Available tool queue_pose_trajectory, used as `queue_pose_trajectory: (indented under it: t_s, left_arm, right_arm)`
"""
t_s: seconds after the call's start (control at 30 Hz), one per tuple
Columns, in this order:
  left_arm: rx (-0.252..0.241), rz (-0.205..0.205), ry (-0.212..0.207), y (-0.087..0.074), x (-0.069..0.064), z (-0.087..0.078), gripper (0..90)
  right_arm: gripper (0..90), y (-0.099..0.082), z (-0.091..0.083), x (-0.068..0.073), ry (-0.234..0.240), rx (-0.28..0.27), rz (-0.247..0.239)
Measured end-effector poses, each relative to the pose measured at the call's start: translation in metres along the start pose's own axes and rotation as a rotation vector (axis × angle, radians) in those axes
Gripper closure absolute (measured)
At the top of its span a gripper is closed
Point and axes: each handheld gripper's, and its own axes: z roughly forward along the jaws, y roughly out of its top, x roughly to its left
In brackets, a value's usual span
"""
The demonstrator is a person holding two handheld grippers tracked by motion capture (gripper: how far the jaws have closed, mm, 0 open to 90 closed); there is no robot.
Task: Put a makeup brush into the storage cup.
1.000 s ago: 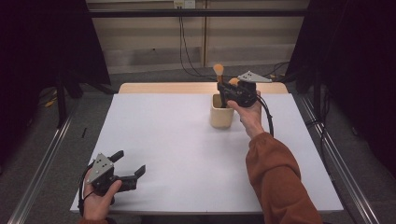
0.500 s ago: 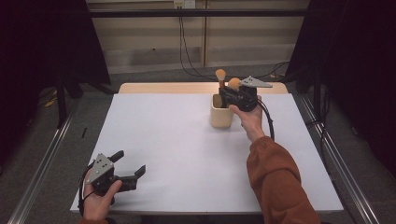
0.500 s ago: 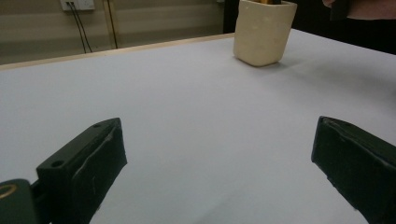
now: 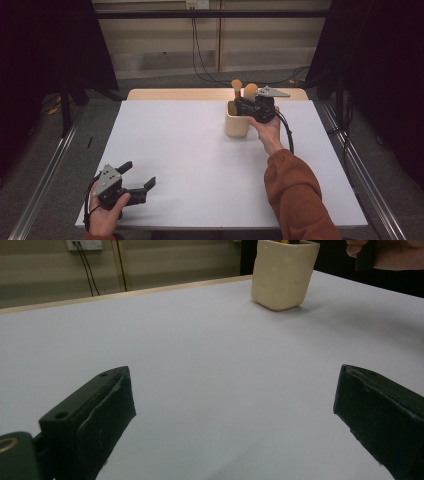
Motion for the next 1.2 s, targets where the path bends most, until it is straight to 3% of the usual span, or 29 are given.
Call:
queue_pose_trajectory:
  t_s: [0.7, 1.1, 1.2]
  left_arm:
    - [-0.002, 0.0, 0.0, 0.0, 0.0, 0.0, 2.9]
    - [-0.001, -0.001, 0.0, 0.0, -0.001, 0.0, 2.9]
    - [-0.001, 0.0, 0.001, 0.0, -0.001, 0.0, 2.9]
  right_arm:
    - [74.0, -0.017, -0.003, 0.0, -0.006, 0.066, 0.008]
    - [58.5, -0.02, -0.01, 0.001, 0.002, 0.058, 0.024]
    - [50.5, -0.02, -0.01, 0.002, 0.009, 0.058, 0.031]
